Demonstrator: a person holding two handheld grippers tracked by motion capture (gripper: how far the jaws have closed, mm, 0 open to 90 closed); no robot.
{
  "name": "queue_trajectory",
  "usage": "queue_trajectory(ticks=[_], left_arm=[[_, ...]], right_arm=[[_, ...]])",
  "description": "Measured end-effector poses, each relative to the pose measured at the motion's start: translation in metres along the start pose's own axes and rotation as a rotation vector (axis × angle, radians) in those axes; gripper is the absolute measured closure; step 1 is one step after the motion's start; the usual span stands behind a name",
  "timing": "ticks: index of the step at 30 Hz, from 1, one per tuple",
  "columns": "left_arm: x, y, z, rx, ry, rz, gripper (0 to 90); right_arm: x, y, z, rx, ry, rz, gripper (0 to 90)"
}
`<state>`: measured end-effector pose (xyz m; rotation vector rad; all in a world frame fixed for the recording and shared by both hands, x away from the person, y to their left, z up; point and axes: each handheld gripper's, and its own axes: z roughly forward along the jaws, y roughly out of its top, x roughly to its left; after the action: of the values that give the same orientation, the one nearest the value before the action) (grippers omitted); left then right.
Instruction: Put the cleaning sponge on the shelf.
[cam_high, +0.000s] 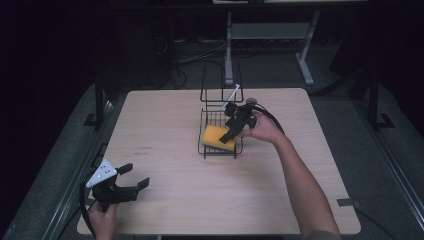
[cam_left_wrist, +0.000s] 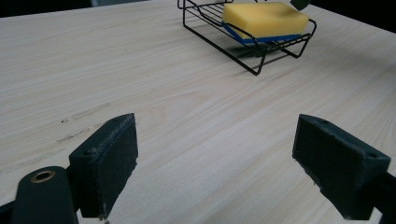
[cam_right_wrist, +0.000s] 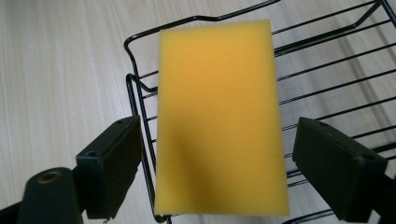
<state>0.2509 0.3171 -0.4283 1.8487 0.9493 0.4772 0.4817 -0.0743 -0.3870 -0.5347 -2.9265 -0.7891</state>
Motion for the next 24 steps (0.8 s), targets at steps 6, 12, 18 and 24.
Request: queue_trajectory(ticks=[6, 12, 18, 24], left_arm=[[0.000, 0.000, 0.000, -0.002, 0.000, -0.001, 13.4], [0.000, 0.000, 0.001, 0.005, -0.003, 0.002, 13.4], [0.000, 0.000, 0.001, 0.003, -0.004, 0.002, 13.4], [-0.001, 0.000, 0.001, 0.001, -0.007, 0.002, 13.5]], right_arm=[[-0.001, -0.005, 0.000, -0.016, 0.010, 0.018, 15.6], [-0.004, -0.015, -0.004, -0.050, 0.010, 0.030, 15.5], [-0.006, -0.024, -0.016, -0.046, -0.002, 0.049, 15.5], [-0.004, -0.037, -0.026, -0.059, -0.014, 0.067, 15.5]])
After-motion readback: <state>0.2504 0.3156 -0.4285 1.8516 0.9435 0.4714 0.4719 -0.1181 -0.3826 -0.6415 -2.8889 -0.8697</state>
